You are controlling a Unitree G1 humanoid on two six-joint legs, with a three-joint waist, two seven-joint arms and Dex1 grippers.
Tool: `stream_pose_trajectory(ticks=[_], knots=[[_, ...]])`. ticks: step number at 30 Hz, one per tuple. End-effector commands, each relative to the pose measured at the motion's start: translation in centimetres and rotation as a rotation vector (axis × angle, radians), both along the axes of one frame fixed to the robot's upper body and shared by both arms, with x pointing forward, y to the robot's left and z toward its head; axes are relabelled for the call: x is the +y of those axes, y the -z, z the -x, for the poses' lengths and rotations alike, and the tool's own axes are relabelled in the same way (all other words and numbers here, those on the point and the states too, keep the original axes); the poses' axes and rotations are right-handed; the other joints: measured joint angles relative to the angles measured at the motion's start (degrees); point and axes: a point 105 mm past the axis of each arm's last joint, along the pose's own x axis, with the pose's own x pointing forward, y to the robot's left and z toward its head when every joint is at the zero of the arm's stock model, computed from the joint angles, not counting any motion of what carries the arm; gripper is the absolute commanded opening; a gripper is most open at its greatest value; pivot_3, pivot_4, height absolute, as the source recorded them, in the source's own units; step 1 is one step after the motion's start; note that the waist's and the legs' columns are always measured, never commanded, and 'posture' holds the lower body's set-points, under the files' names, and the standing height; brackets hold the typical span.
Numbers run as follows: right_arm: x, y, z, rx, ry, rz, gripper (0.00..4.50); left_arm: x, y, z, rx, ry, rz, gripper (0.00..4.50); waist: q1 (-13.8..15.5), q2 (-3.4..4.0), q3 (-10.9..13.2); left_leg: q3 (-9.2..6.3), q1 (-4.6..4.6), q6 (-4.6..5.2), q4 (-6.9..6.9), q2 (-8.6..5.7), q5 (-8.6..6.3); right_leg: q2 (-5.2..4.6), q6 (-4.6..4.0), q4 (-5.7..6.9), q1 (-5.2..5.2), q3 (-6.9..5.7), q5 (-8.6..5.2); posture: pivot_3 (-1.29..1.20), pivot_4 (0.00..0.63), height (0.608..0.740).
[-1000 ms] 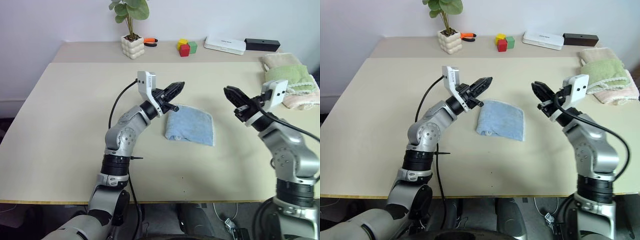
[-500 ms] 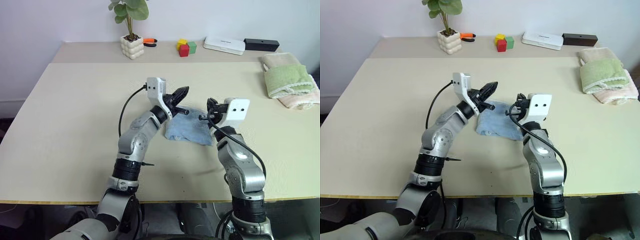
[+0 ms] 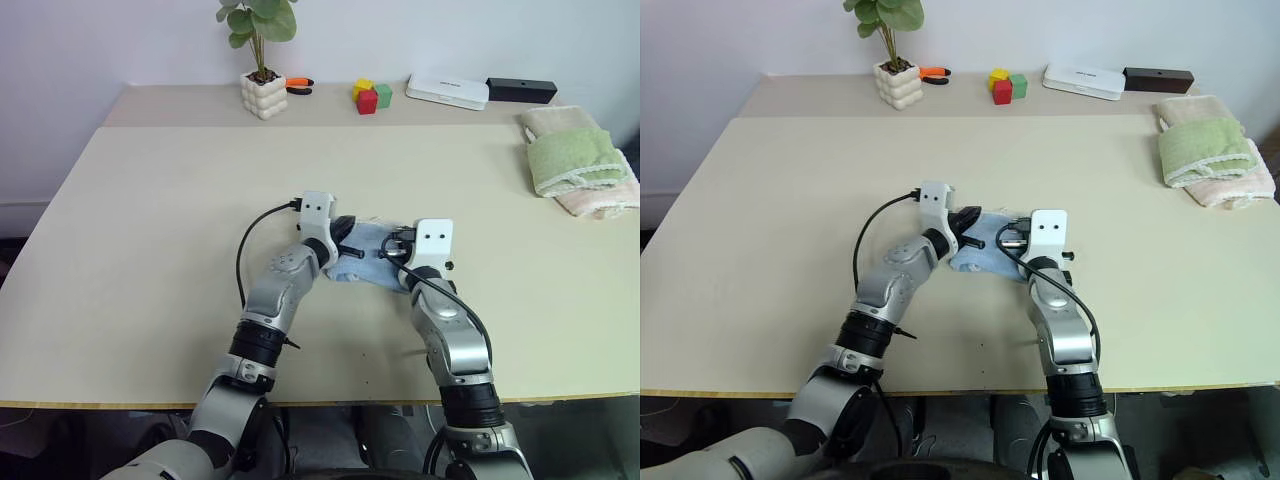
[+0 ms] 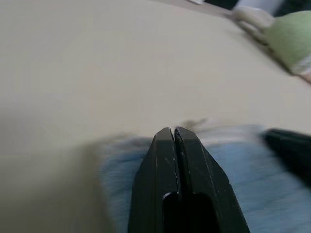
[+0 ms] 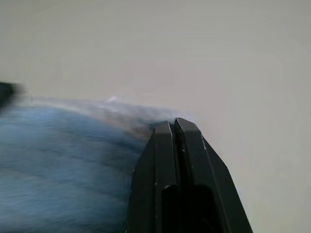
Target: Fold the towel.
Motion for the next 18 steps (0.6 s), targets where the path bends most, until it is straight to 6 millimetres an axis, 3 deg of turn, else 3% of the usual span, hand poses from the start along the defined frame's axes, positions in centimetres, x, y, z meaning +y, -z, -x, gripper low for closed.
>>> stream_pose_trajectory(ticks=[1,2,5,10,12,15,18], knots=[[-1.5,-0.7,-0.2,-0.035,0.02,-0.021,0.3,1.4,0.1,-0.1,-0.023,-0.031,-0.01,0.01,0.0,0.0,0.0,0.0,0.0,0.0,-0.01,0.0,0.0,0.0,0.0,0.0,-0.01,0.0,0.0,0.0,0.15,0.74],[-1.6,-1.0,-0.2,-0.046,0.015,-0.023,0.59,1.5,0.0,0.0,-0.028,-0.027,0.002,0.0,0.0,0.0,0.0,0.0,0.0,0.0,-0.02,0.0,0.0,0.0,0.0,0.0,-0.01,0.0,0.0,0.0,0.15,0.74],[-1.6,-2.2,-0.5,-0.091,0.0,-0.018,1.93,1.4,-1.2,0.3,-0.054,0.014,0.069,0.93,0.1,0.0,0.0,0.0,-0.02,0.0,-0.01,0.0,0.0,-0.01,0.01,0.0,-0.01,-0.01,0.0,0.0,0.15,0.74],[-2.4,-6.8,-1.3,-0.22,-0.022,-0.126,4.45,2.0,-3.1,0.0,-0.112,0.051,0.096,3.44,-0.1,0.01,0.0,0.0,-0.02,0.0,-0.01,0.0,0.0,0.0,0.01,0.03,-0.05,0.0,0.01,0.0,0.15,0.74],[-3.5,-7.9,-1.6,-0.232,-0.013,-0.191,4.5,2.7,-3.7,-0.2,-0.14,0.062,0.092,4.45,-0.1,0.01,0.0,0.0,-0.02,0.0,-0.02,0.0,0.0,0.0,0.01,0.05,-0.05,0.0,0.01,0.0,0.15,0.74],[-3.6,-8.8,-1.6,-0.211,-0.103,-0.332,4.5,3.8,-4.5,-0.2,-0.181,0.094,0.074,4.45,0.0,0.01,0.0,0.0,-0.02,0.0,-0.05,0.01,0.0,0.0,0.01,0.04,-0.05,-0.01,0.01,0.0,0.15,0.74],[-2.9,-8.8,-1.2,-0.153,-0.24,-0.328,4.5,5.1,-5.0,-0.4,-0.203,0.107,0.056,4.45,0.0,0.02,0.0,0.0,-0.03,0.0,-0.08,0.01,0.0,-0.01,0.01,0.04,-0.06,-0.01,0.01,0.0,0.15,0.74]])
